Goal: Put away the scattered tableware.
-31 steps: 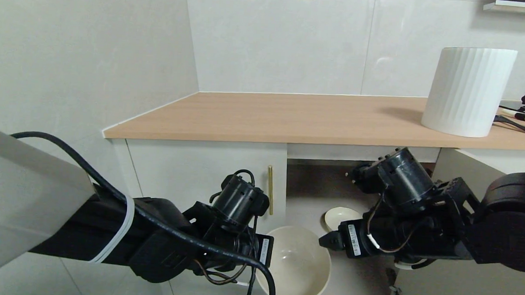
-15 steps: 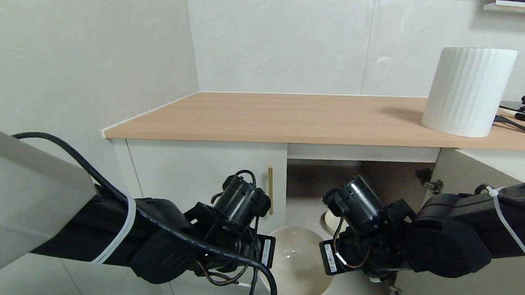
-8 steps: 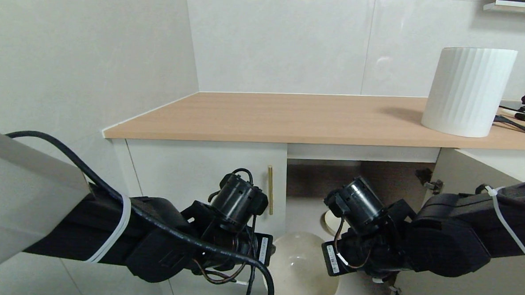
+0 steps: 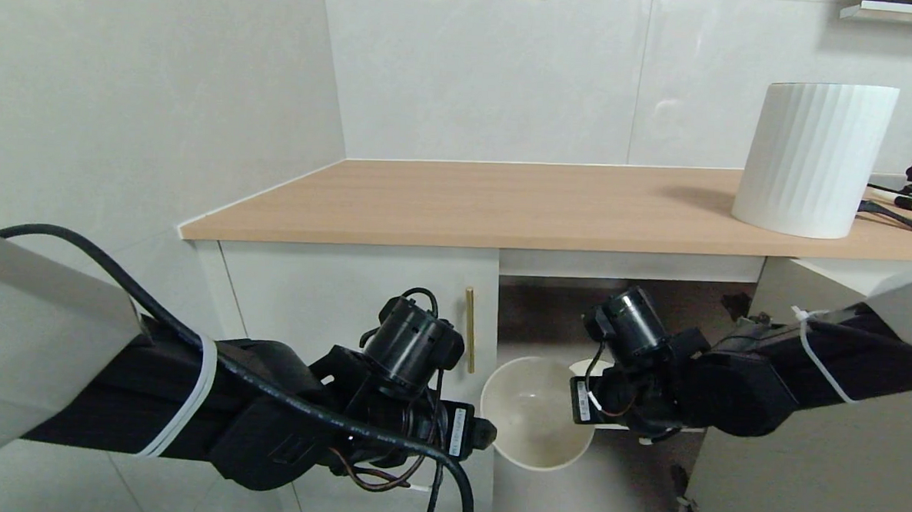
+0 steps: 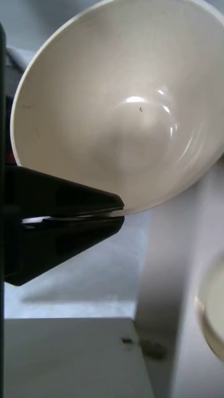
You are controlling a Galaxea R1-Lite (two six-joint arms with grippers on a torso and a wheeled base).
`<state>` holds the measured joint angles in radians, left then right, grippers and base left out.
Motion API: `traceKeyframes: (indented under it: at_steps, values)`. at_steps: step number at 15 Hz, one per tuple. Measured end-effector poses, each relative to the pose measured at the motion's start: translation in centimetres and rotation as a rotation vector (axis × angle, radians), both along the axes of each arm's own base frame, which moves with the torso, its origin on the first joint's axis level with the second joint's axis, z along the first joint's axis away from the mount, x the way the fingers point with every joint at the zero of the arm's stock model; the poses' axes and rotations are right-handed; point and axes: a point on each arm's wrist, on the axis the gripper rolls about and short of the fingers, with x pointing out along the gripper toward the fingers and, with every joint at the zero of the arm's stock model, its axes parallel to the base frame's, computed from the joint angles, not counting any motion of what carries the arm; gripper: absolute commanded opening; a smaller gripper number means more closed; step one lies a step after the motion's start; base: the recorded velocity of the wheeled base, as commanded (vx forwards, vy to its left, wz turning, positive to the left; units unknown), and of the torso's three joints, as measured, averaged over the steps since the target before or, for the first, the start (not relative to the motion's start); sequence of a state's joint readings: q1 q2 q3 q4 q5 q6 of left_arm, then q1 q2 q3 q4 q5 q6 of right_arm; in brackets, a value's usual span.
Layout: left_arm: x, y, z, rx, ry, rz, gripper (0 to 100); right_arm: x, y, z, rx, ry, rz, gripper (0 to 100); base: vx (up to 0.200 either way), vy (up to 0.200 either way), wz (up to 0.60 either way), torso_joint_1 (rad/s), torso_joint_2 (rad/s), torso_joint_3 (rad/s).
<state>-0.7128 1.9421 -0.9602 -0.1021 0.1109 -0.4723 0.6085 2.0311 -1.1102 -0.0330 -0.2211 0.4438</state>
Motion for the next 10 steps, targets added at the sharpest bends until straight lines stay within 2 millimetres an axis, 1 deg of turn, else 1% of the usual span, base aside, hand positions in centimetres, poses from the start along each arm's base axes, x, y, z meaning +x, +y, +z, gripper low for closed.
traceKeyframes:
  at_steps: [3, 5, 7, 10]
  values:
    - [0.0, 0.0, 0.1, -0.003, -0.003, -0.001, 100, 3.7, -1.5, -1.7, 0.018, 0.008, -0.129, 0, 0.000, 0.000, 0.00, 0.000, 0.00, 0.000]
    - [-0.1, 0.0, 0.2, -0.004, -0.004, -0.001, 100, 6.0, -2.8, -2.9, 0.022, 0.013, -0.201, 0, 0.000, 0.000, 0.00, 0.000, 0.00, 0.000]
    - [-0.1, 0.0, 0.2, -0.004, -0.005, -0.001, 100, 7.5, -3.8, -3.8, 0.023, 0.016, -0.242, 0, 0.000, 0.000, 0.00, 0.000, 0.00, 0.000]
    - [0.0, 0.0, 0.2, -0.004, -0.005, -0.001, 100, 9.2, -5.3, -5.0, 0.038, 0.002, -0.300, 0, 0.000, 0.000, 0.00, 0.000, 0.00, 0.000]
